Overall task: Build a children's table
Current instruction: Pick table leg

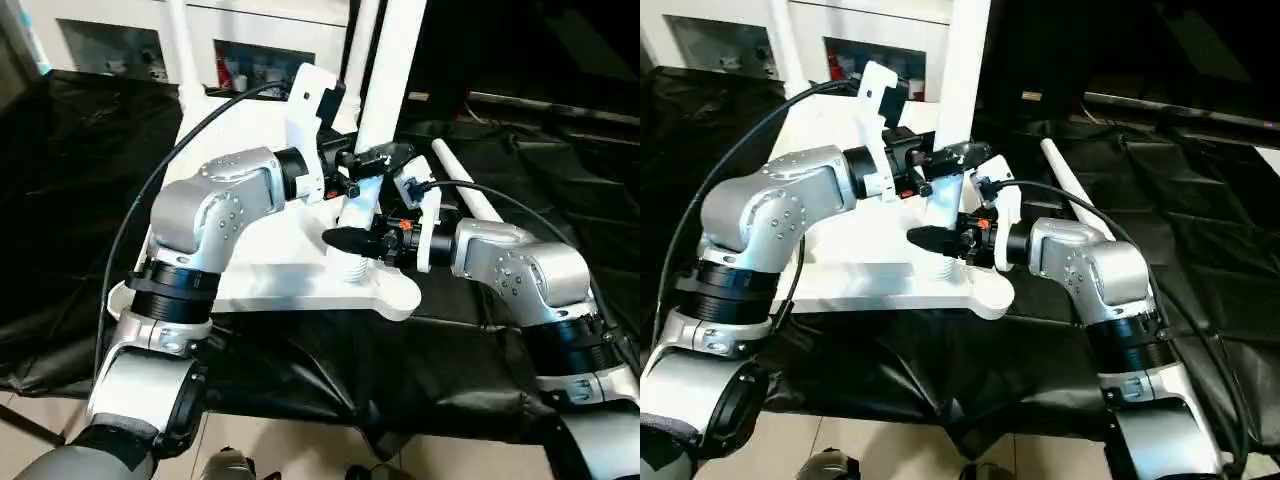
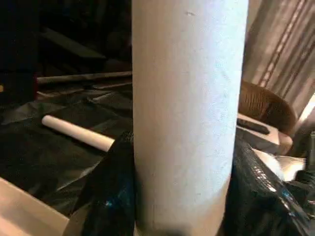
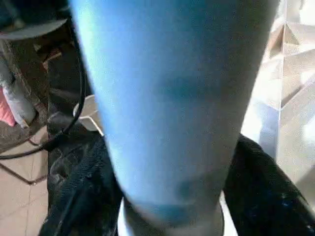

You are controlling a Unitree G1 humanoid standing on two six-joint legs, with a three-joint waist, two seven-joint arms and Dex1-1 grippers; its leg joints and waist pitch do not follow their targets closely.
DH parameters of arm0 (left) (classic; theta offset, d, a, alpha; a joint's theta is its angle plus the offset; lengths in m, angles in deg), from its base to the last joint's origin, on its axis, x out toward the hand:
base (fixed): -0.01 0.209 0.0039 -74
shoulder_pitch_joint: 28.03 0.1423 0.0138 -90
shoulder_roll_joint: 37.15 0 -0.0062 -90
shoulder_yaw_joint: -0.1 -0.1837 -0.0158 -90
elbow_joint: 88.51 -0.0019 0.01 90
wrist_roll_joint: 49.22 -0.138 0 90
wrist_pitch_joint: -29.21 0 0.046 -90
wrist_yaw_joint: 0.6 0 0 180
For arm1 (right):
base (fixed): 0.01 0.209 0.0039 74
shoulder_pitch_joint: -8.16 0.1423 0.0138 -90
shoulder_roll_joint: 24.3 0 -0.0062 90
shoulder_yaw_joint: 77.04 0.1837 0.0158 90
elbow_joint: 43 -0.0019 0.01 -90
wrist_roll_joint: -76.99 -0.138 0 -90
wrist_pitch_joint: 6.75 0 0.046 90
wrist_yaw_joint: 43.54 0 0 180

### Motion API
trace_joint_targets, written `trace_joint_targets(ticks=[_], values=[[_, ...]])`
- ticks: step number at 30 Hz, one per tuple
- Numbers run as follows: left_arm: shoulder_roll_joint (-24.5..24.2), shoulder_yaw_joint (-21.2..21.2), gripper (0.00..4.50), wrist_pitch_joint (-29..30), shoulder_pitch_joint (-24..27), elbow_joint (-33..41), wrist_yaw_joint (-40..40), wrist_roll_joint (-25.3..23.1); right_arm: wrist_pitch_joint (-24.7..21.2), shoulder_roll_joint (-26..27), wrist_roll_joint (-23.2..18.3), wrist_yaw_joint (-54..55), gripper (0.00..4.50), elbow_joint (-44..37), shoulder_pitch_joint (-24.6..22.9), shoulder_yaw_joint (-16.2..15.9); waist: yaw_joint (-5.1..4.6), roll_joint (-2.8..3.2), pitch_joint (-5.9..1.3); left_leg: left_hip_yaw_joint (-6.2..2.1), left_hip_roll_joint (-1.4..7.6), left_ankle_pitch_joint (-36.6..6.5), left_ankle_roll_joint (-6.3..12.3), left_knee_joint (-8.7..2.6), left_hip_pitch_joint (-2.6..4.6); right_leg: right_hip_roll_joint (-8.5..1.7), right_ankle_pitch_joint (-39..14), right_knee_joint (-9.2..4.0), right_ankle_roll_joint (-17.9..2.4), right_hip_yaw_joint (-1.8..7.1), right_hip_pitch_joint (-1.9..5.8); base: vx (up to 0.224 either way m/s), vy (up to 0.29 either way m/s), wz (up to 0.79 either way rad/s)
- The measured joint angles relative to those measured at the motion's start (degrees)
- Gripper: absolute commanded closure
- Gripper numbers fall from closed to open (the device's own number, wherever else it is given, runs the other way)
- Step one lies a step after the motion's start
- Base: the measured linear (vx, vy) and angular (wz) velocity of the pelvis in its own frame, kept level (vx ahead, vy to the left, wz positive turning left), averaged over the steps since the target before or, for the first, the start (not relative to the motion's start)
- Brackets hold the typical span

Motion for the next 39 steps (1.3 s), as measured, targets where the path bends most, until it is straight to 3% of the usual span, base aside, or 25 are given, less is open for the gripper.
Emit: trace_joint_targets(ticks=[5,14,16,19,28,29,34,39], values=[[0.29,0.06,2.62,0.0,0.0,-0.01,0.04,0.02,0.41,0.03,0.24,0.94,1.09,0.0,0.0,0.0,-0.01,0.0,0.0,0.0,0.0,0.0,0.0,0.0,0.0,0.0,0.0,0.0,0.0,0.0,0.0,0.0,0.0,0.0],[0.24,0.15,2.62,0.0,0.0,-0.01,0.1,0.05,0.74,-0.29,0.54,0.79,1.06,0.0,0.0,0.0,0.01,0.0,0.0,0.01,0.0,0.0,0.0,0.0,0.0,0.0,0.0,0.0,0.0,0.0,0.0,0.0,0.0,0.0],[0.21,0.15,2.62,0.0,-0.01,-0.01,0.13,0.04,0.74,-0.29,0.53,0.76,1.39,0.0,0.0,0.0,0.0,0.0,0.0,0.01,0.0,0.0,0.0,0.0,0.0,0.0,0.0,0.0,0.0,0.0,0.0,0.0,0.0,0.0],[0.17,0.19,2.62,-0.04,-0.01,-0.01,0.13,0.04,0.69,-0.25,0.27,0.42,1.44,0.0,0.0,0.0,0.0,0.0,0.0,0.01,0.0,0.0,0.0,0.0,0.0,0.0,0.0,0.01,0.0,0.0,0.0,0.0,0.0,0.0],[-0.11,0.18,2.62,-0.39,-0.01,-0.01,0.11,-0.09,0.59,-0.14,0.04,0.12,2.23,-0.01,0.0,-0.03,0.01,0.0,0.0,0.01,0.0,0.0,0.0,0.0,0.0,0.0,0.0,0.0,0.0,0.0,0.0,0.0,0.0,0.0],[-0.07,0.16,2.27,-0.48,-0.01,-0.01,0.06,-0.2,0.69,-0.02,0.05,0.12,2.37,-0.05,0.0,-0.06,0.01,0.0,0.0,0.01,0.0,0.0,0.0,0.0,0.0,0.0,0.0,0.0,0.0,0.0,0.0,0.0,0.0,0.0],[0.96,0.83,1.75,-2.48,0.0,-0.77,-0.74,-0.22,3.27,1.4,0.65,2.29,2.51,0.24,0.0,0.22,0.0,-0.01,0.0,0.01,0.0,0.0,-0.01,0.0,-0.01,0.0,0.0,0.0,0.01,0.0,0.0,0.0,0.0,0.0],[4.5,6.58,1.6,-11.5,0.0,-1.43,-2.79,0.55,7.44,4.33,1.41,9.43,2.55,3.32,-0.02,5.32,0.0,-0.04,-0.02,0.02,-0.01,0.01,-0.01,0.02,-0.03,-0.01,0.0,-0.02,0.01,0.0,0.0,0.0,0.0,0.0]])
